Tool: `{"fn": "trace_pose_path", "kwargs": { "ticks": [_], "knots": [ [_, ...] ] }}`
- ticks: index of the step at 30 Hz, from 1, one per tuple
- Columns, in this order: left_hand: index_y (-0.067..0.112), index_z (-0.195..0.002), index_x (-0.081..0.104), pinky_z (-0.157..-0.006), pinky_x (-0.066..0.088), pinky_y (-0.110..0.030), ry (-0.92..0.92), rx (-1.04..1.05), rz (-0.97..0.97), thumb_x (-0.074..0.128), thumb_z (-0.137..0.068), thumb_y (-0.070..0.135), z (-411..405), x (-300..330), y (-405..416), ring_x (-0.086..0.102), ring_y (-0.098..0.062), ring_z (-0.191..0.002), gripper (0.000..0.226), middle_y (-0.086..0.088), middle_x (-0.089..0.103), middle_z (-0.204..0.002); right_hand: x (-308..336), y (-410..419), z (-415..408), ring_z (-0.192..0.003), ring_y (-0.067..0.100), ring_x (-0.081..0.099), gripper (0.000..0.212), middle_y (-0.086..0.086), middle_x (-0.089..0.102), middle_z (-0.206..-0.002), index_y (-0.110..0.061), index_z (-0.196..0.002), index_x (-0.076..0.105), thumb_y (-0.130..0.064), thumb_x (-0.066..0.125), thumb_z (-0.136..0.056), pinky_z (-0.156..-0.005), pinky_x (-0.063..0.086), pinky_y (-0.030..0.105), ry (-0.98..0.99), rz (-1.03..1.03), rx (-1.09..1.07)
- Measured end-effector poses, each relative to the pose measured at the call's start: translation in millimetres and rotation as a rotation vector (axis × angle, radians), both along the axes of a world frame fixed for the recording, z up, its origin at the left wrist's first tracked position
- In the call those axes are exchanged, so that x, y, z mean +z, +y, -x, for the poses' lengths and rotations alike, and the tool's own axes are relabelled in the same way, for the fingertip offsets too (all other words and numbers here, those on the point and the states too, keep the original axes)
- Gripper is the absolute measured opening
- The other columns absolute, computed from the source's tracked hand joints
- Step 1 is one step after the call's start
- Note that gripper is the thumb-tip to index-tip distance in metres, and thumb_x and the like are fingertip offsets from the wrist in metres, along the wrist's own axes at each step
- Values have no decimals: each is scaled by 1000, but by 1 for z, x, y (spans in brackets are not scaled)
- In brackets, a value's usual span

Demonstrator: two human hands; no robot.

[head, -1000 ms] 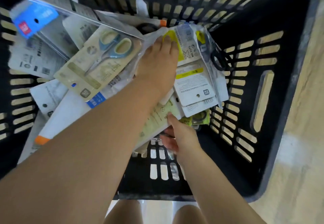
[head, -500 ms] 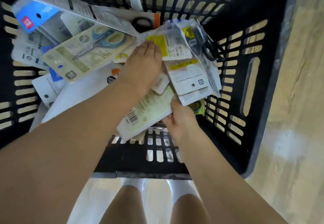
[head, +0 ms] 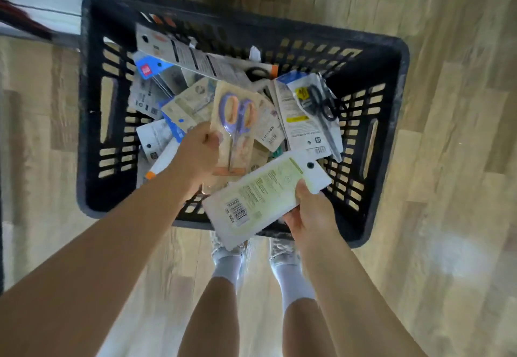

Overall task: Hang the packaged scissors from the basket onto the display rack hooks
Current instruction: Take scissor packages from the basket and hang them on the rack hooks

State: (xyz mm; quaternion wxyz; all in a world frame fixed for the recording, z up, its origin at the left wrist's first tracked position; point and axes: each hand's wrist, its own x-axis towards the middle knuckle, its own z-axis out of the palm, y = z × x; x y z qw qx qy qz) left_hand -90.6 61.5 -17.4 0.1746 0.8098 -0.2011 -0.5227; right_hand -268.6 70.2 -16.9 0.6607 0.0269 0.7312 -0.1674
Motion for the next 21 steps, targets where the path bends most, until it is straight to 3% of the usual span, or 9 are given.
{"fn": "trace_pose_path", "kwargs": {
  "ticks": [3, 5, 8, 10, 15, 21],
  "knots": [
    [18, -79, 52, -77, 47, -35, 120, 132, -50, 38, -99, 17, -13, 20, 9, 54, -31, -82, 25, -18, 57, -88, 22, -15, 5, -97, 20, 66, 12, 4, 68, -105, -19, -100, 59, -17, 47, -99, -88, 54, 42, 41, 98, 135],
    [17, -88, 57, -89, 48, -48, 215, 220, -72, 38, -100, 16, -17, 34, 10, 59, -37, -99, 22, -23, 61, -107, 33, -27, 12, -96, 20, 65, 11, 3, 68, -102, -20, -98, 58, -19, 47, -99, -88, 54, 42, 59, 160, 214],
    [11, -94, 56, -77, 50, -40, 344, 310, -69, 37, -100, 11, -18, 46, 15, 62, -29, -93, 20, -17, 63, -103, 43, -44, 20, -102, 21, 65, 20, 5, 68, -111, -16, -116, 58, -20, 48, -98, -87, 53, 42, 50, 224, 297],
    [8, -95, 55, -77, 49, -38, 410, 347, -78, 38, -100, 8, -15, 49, 19, 59, -28, -93, 17, -19, 61, -104, 46, -50, 25, -104, 21, 64, 25, 4, 68, -112, -16, -120, 57, -20, 49, -98, -87, 53, 42, 27, 227, 331],
    [2, -118, 54, -87, 48, -42, 522, 333, -147, 37, -101, 11, -5, 53, 33, 60, -29, -96, 25, -26, 58, -123, 51, -54, 28, -107, 24, 63, 28, 8, 66, -116, -11, -124, 54, -14, 51, -96, -81, 54, 40, -60, 208, 387],
    [2, -119, 56, -77, 51, -36, 581, 369, -184, 35, -101, 9, 3, 60, 48, 65, -26, -94, 28, -18, 66, -113, 52, -47, 25, -104, 26, 65, 27, 8, 68, -112, -12, -123, 56, -16, 47, -98, -84, 53, 46, -84, 170, 394]
  ]
}}
